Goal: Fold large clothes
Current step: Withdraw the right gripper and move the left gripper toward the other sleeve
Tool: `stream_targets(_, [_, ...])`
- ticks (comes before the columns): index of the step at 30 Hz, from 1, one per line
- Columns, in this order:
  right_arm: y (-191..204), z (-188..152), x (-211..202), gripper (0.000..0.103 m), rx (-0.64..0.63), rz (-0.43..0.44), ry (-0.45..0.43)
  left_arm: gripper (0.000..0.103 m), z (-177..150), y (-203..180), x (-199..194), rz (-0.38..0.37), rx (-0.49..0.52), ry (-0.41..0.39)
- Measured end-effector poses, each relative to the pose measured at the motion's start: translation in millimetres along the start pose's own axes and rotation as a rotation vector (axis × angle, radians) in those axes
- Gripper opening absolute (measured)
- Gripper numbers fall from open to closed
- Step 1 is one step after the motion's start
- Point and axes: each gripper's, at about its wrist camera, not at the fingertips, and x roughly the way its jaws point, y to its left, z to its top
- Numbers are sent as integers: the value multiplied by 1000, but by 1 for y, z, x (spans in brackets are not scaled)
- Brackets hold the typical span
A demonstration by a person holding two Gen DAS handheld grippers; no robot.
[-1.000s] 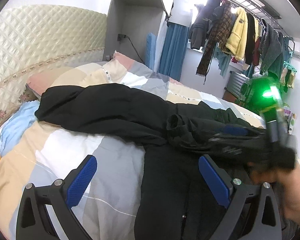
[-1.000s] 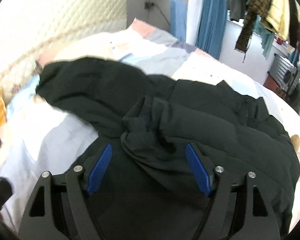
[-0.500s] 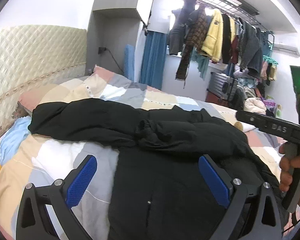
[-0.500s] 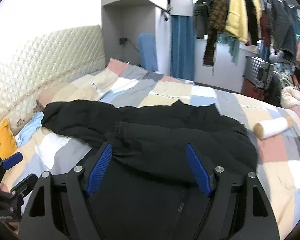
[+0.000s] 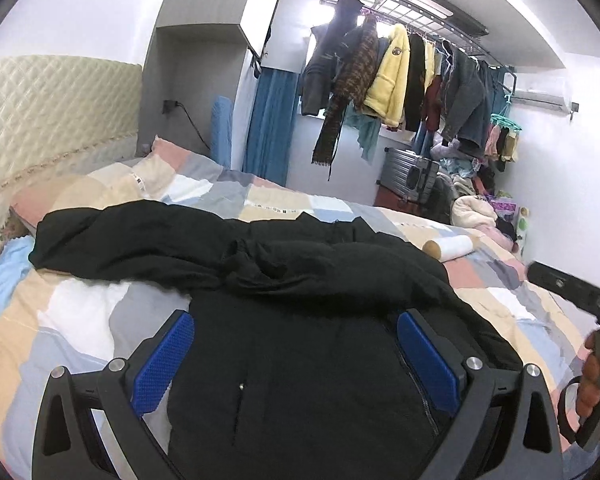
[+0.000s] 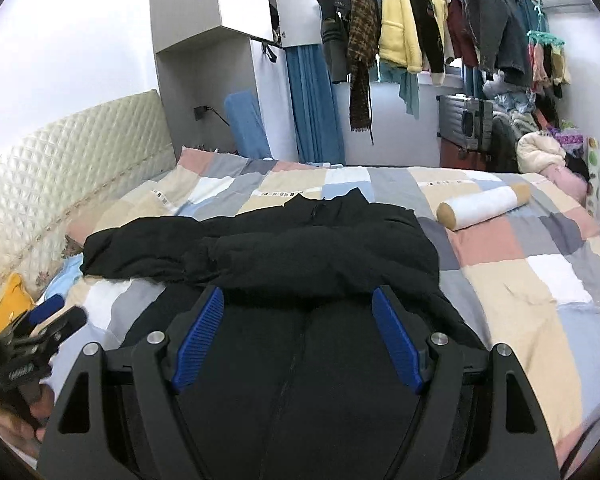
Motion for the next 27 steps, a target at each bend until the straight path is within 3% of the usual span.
stream_targets(4, [-10,-16,-19,81,-33,-17,-29,103,-2,-4,2,10,-3,4])
stream_targets(10, [-38,-41,-30,81,45,-13,3,103,2,-10,7,-7,-30,32])
stream_targets(20, [-51,-76,-73,85,22,-36,-2,103,1,-26,6,-36,12,55])
stream_targets(22, [-53,-77,-79,87,21,-38,-15,103,12,-20,4,-48,7,52])
stream_targets(27, [-64,-83,-80,102,43,-51,-39,103,70,9,-14,11,57,-68])
